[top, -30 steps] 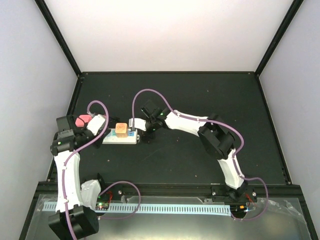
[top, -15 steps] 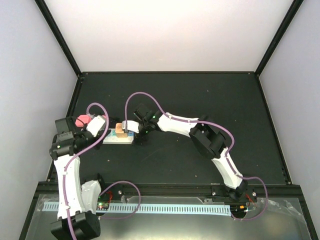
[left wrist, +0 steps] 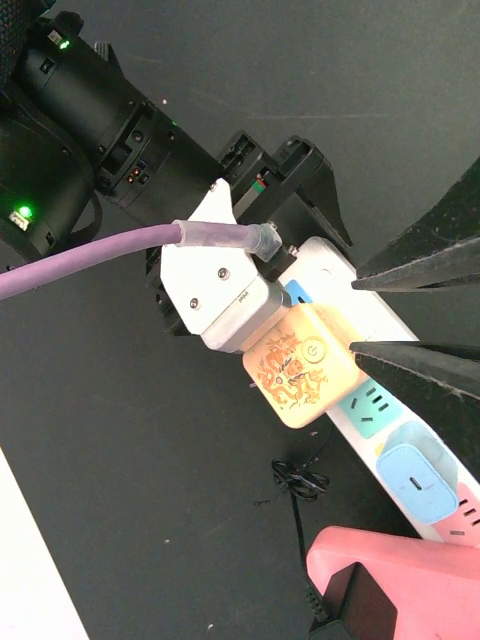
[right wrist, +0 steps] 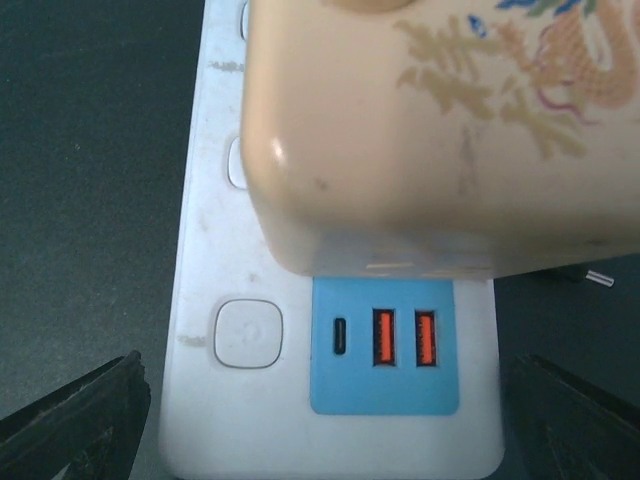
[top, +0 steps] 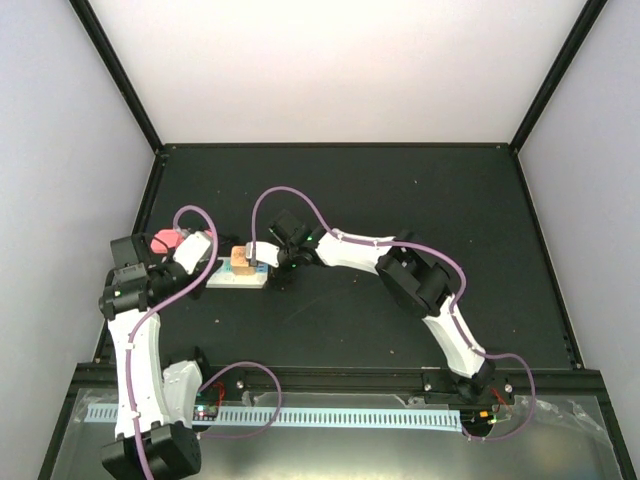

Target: Pull the plug off the socket

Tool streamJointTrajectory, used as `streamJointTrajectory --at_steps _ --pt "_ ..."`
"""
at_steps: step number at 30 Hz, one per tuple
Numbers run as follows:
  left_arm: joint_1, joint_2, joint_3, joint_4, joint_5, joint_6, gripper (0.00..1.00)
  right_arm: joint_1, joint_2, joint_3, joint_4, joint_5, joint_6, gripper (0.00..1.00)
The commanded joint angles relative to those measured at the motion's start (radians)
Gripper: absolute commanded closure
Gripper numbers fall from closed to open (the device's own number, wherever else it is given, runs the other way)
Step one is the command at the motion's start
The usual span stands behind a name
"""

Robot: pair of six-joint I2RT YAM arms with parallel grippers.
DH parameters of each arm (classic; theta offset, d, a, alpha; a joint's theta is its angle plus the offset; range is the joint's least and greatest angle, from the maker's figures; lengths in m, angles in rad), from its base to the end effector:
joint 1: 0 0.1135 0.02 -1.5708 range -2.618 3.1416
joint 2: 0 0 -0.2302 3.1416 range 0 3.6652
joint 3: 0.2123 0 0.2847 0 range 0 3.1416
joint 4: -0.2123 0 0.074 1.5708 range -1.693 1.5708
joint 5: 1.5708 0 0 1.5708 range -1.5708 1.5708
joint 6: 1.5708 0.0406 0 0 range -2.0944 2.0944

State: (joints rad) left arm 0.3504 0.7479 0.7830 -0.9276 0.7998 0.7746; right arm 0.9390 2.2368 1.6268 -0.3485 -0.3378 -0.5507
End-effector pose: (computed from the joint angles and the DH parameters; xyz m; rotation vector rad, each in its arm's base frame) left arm 0.1898 0.0384 0.2601 0.7635 2.0276 -0.3630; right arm 0.2781 0.4028 0.0923 -1.8262 1.7782 0.5811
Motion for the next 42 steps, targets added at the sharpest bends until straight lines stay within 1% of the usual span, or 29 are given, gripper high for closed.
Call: streamJointTrajectory --at_steps 1,3,10,13,16,22,25,30,35,37,40,42 --pt "0.006 0.010 0.005 -0.012 0.048 0.015 0.84 -0.003 0.034 0.026 0.033 0.010 0.008 0.00" --pt "0.007 0.007 0.004 -0.013 0.049 0.015 0.84 -0.003 0.042 0.037 0.026 0.005 0.008 0.01" --pt "0.007 -0.002 -0.002 -0.013 0.041 0.022 0.84 -0.023 0.036 0.040 0.016 -0.018 0.011 0.20" --pt "0.006 -0.004 -0.001 -0.011 0.041 0.021 0.84 -0.037 0.024 0.039 -0.002 -0.021 0.004 0.26" --pt "0.007 -0.003 -0.002 -0.008 0.042 0.019 0.84 -0.046 -0.009 -0.005 -0.001 -0.012 -0.015 0.31" --pt "0.006 0.003 0.009 -0.014 0.042 0.025 0.83 -0.097 -0.101 -0.103 -0.004 -0.014 -0.036 0.35" --pt "0.007 0.005 0.015 -0.011 0.047 0.031 0.83 -0.133 -0.149 -0.153 -0.037 -0.012 -0.098 0.36" --pt "0.006 0.007 0.021 -0.003 0.069 0.031 0.82 -0.207 -0.210 -0.193 -0.139 -0.006 -0.212 0.37" --pt "0.005 0.006 0.019 -0.004 0.084 0.037 0.81 -0.278 -0.266 -0.241 -0.190 -0.004 -0.295 0.37" --pt "0.005 0.004 0.020 -0.011 0.087 0.046 0.81 -0.297 -0.286 -0.247 -0.219 -0.024 -0.334 0.38" --pt "0.006 0.004 0.030 -0.028 0.091 0.057 0.79 -0.308 -0.299 -0.272 -0.248 0.009 -0.385 0.38" --pt "0.005 0.007 0.040 -0.047 0.092 0.074 0.76 -0.312 -0.295 -0.280 -0.291 0.027 -0.417 0.38"
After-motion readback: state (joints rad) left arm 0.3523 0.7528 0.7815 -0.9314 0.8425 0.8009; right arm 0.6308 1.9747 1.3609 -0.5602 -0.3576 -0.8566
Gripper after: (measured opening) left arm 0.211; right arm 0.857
